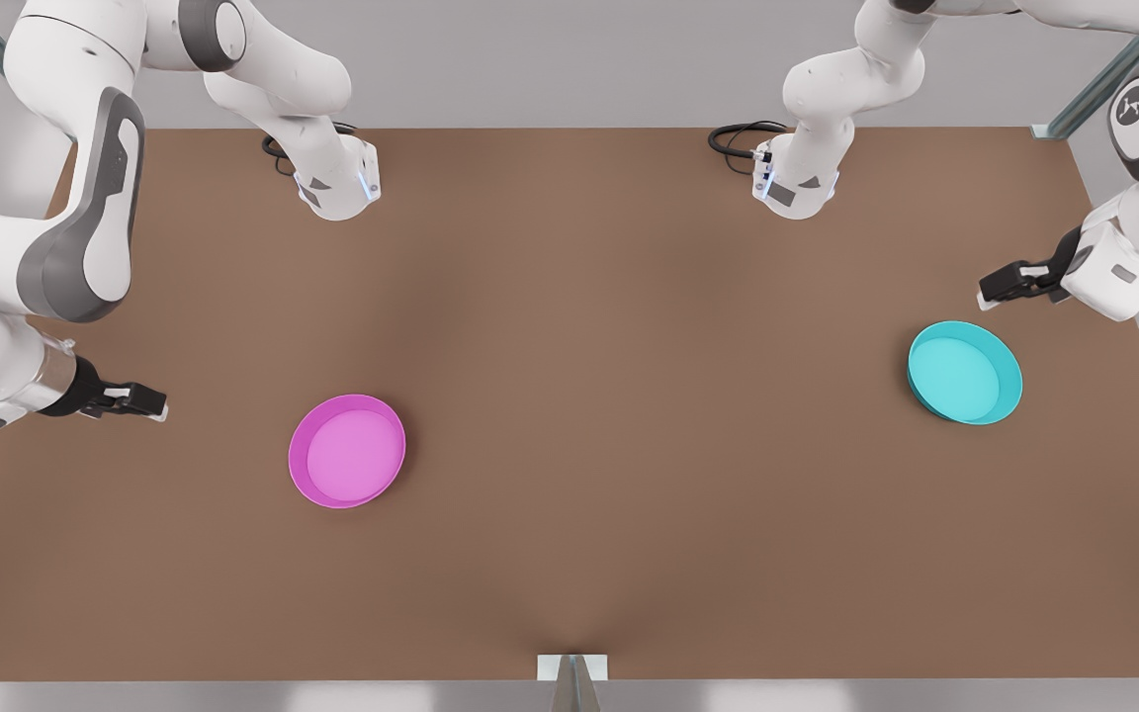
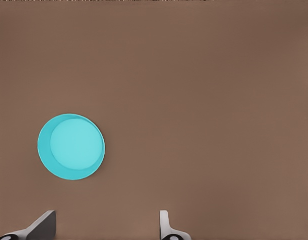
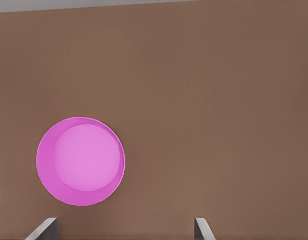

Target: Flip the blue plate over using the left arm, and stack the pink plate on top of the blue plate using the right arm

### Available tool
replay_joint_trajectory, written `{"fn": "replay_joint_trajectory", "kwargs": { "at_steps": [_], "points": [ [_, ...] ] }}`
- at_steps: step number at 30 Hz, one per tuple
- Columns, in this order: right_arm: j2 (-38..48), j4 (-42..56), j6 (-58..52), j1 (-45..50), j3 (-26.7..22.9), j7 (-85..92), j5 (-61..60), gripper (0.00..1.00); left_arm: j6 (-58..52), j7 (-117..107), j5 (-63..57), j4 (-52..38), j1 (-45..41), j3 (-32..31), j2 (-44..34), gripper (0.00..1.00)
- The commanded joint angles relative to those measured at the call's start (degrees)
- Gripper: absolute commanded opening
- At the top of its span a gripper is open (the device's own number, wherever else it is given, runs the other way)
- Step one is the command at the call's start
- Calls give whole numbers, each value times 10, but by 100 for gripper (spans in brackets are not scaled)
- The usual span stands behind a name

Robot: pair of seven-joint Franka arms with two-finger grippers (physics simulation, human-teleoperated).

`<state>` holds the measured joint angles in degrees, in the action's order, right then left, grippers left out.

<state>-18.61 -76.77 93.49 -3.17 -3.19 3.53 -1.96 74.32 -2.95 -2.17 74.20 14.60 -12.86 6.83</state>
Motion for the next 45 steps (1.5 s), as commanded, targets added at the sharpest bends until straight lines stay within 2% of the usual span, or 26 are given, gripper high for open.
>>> {"fn": "replay_joint_trajectory", "kwargs": {
  "at_steps": [1,3,5,7,9,13,16,27,33,35,36,37,39,40,43,45],
  "points": [
    [1,0,-3,0,0,11,-1,100,8,18,0,0,0,-1,-1,100],
    [1,0,-5,0,0,10,-1,100,0,44,2,-1,8,2,3,100],
    [-6,-3,-16,-1,0,10,-2,100,1,93,13,-1,113,1,84,100],
    [-85,-2,17,8,0,4,-1,100,53,394,19,0,209,6,165,100],
    [-126,-2,38,12,0,3,4,100,120,541,21,3,256,6,210,100],
    [-124,-2,37,15,0,3,0,100,367,723,66,158,303,16,218,100],
    [-124,-2,36,16,0,2,-2,100,483,813,146,236,315,39,238,100],
    [-119,26,44,29,-1,-2,16,100,488,831,161,238,337,66,323,100],
    [-96,19,15,69,-1,-44,13,100,481,816,163,243,337,70,327,100],
    [-116,-4,18,44,1,-36,0,100,481,815,163,247,336,70,326,90],
    [-87,-92,77,39,2,-34,-71,100,481,814,163,248,336,70,326,81],
    [-11,-227,185,59,3,-19,-67,100,481,810,163,250,336,70,325,72],
    [73,-349,226,19,0,71,-65,100,481,810,162,251,336,70,325,58],
    [68,-358,238,5,-1,90,-65,100,481,807,163,251,335,70,325,55],
    [-27,-350,319,-48,1,195,-74,100,480,807,163,251,331,70,325,48],
    [-39,-349,331,-48,1,195,-75,100,480,806,162,251,329,70,324,25]
  ]
}}
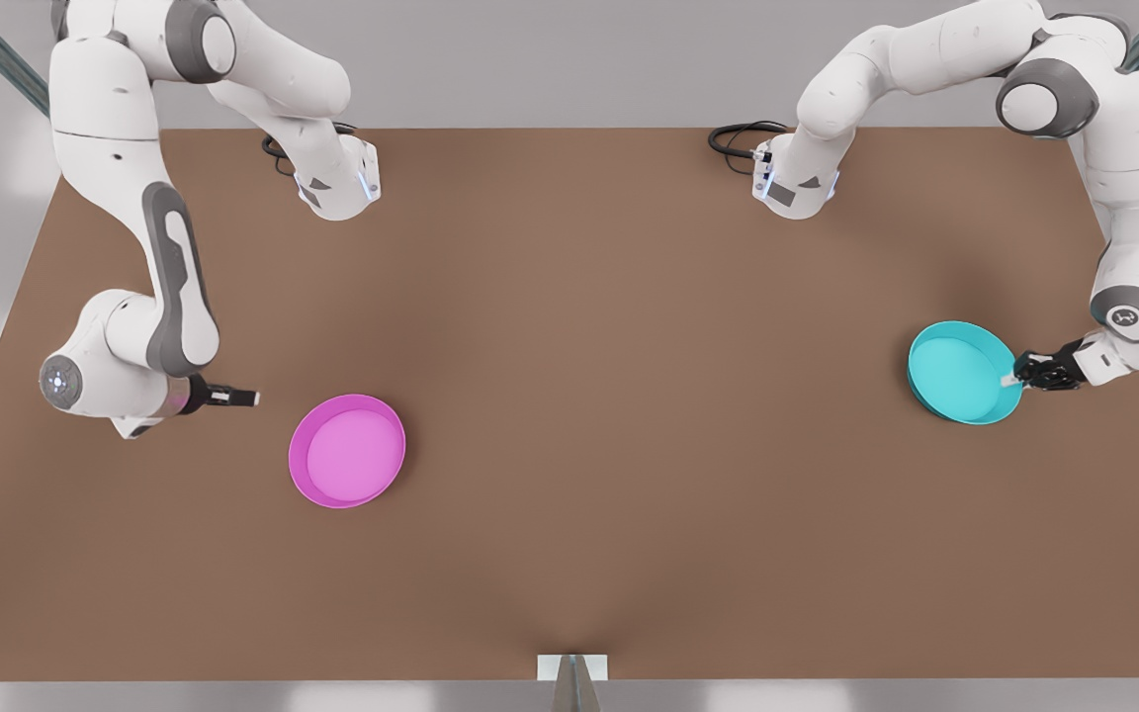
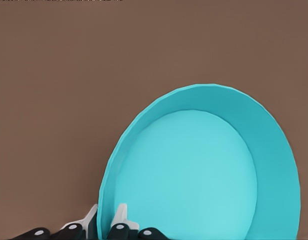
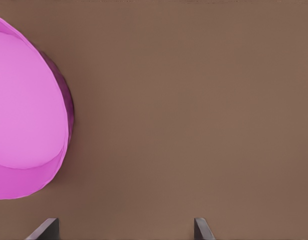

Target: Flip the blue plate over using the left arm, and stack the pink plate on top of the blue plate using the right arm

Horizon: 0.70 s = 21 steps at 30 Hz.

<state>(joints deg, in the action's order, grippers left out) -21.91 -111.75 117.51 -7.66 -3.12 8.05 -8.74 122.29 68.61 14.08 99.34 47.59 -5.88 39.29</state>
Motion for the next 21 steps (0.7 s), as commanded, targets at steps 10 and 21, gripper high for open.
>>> {"fn": "replay_joint_trajectory", "kwargs": {
  "at_steps": [10,21],
  "points": [
    [-86,62,166,24,14,92,-100,100,-6,92,-10,0,-14,1,-25,21],
    [-88,35,166,14,50,201,-256,100,-89,-341,-179,-2,-189,1,-186,21]
  ]
}}
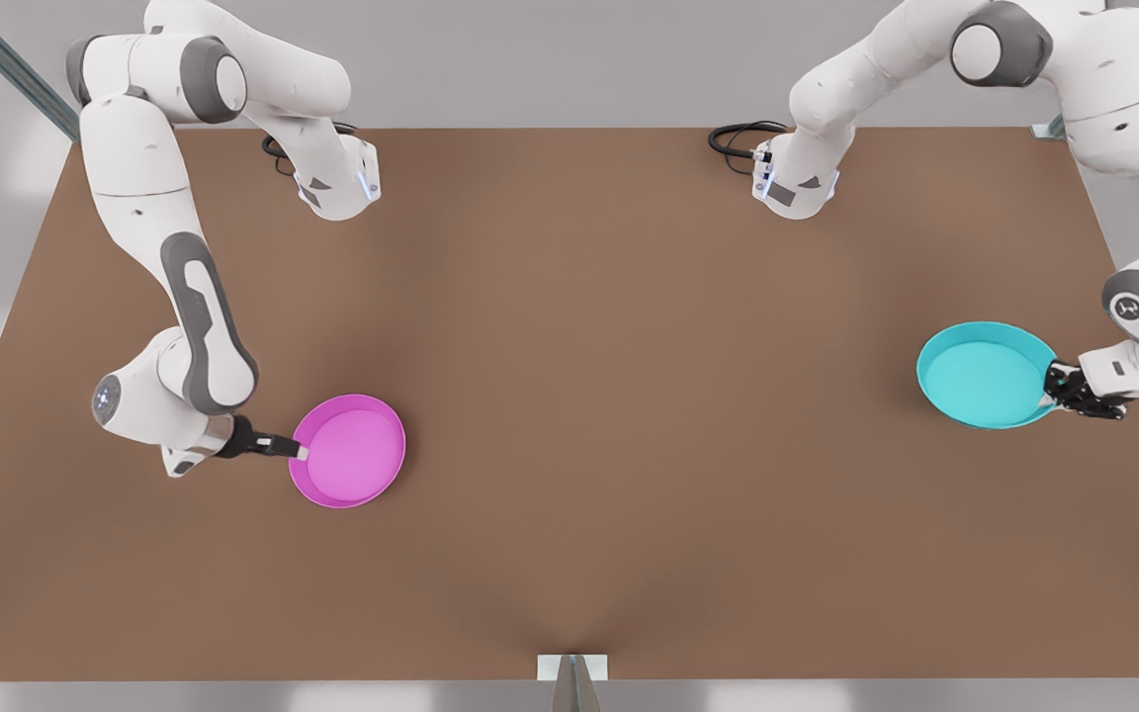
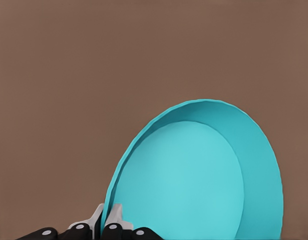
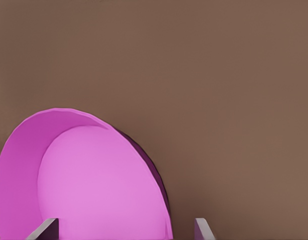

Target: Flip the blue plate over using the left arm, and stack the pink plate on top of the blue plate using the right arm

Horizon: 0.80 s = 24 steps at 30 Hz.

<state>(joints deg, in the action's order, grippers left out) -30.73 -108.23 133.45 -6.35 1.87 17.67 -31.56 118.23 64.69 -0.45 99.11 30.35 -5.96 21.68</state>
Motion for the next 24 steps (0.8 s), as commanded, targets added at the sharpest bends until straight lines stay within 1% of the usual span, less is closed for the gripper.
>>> {"fn": "replay_joint_trajectory", "kwargs": {
  "at_steps": [1,3,5,6,7,8,10,12,14,15,17,20,22,24],
  "points": [
    [-1,0,8,1,0,105,-28,100,-75,-380,-48,-2,-36,-7,-23,21],
    [-1,3,9,15,-3,109,-14,100,-108,-494,-53,-11,-97,-12,-35,21],
    [0,5,9,21,-5,104,45,100,-149,-629,-76,-24,-165,-12,-36,21],
    [0,5,9,21,-6,105,55,100,-169,-693,-76,-40,-209,-12,-33,21],
    [2,5,8,20,-7,104,74,100,-172,-743,-77,-48,-245,-12,-28,21],
    [17,2,1,21,-16,105,92,100,-177,-821,-104,-59,-293,-12,-20,21],
    [22,-1,0,22,-20,103,116,100,-200,-911,-138,-99,-361,-12,1,21],
    [14,-4,5,22,-20,99,120,100,-257,-997,-234,-157,-442,-12,30,21],
    [2,-4,10,22,-20,98,119,100,-366,-1042,-335,-222,-516,-12,61,21],
    [-2,-6,17,23,-20,98,119,100,-439,-1082,-394,-268,-563,-12,101,21],
    [-6,-7,19,22,-19,98,119,100,-527,-1157,-467,-317,-634,-11,162,21],
    [-10,-8,19,22,-19,92,118,100,-638,-1181,-611,-320,-719,-10,223,21],
    [-15,-8,27,22,-19,92,118,100,-680,-1180,-678,-339,-747,-10,264,21],
    [-15,-8,28,22,-19,92,116,100,-718,-1179,-720,-355,-779,-10,302,21]
  ]
}}
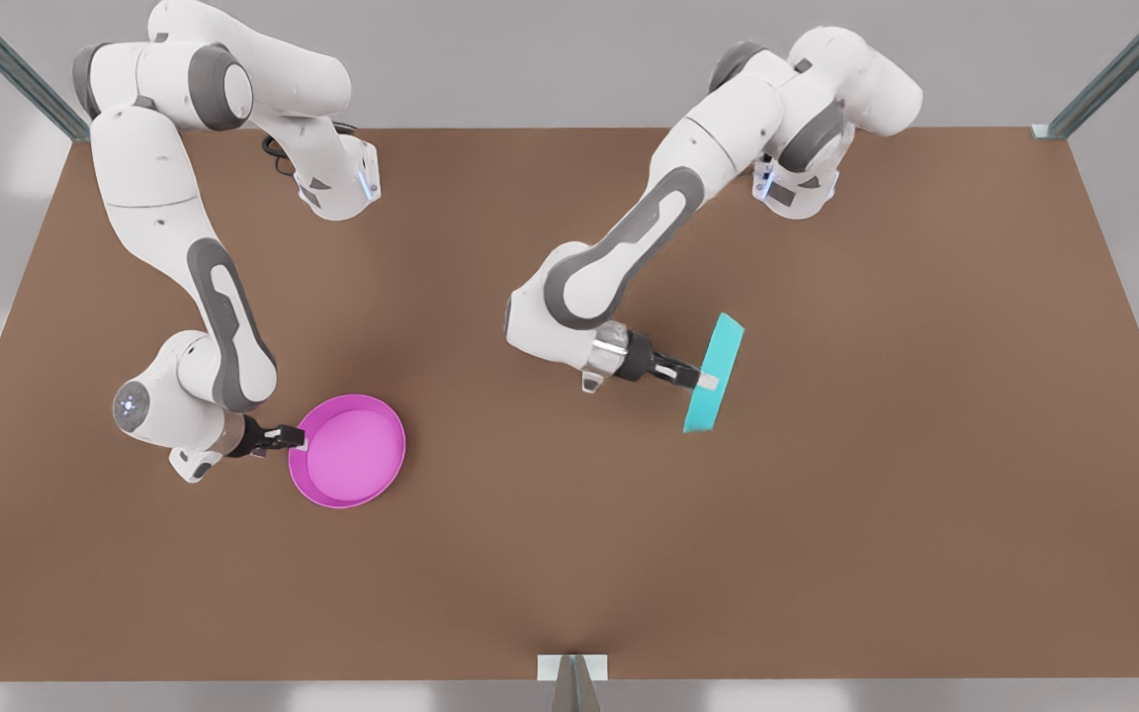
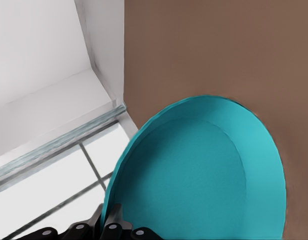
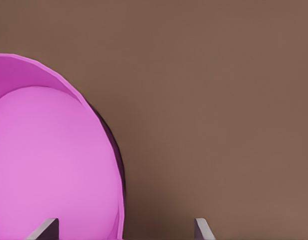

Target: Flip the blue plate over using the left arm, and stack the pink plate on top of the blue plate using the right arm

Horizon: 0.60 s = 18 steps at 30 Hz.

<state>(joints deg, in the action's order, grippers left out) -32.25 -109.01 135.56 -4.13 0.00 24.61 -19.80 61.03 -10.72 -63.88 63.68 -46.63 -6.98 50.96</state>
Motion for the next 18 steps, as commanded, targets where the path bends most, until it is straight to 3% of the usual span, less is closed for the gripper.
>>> {"fn": "replay_joint_trajectory", "kwargs": {
  "at_steps": [1,8,18],
  "points": [
    [0,0,7,1,1,23,-2,100,-162,-425,-99,-27,-26,1,33,21],
    [-17,5,9,3,3,23,-5,100,-169,-426,-109,-123,-94,3,145,21],
    [-27,5,16,9,4,23,-5,100,-162,-433,-109,-170,-148,3,225,21]
  ]
}}
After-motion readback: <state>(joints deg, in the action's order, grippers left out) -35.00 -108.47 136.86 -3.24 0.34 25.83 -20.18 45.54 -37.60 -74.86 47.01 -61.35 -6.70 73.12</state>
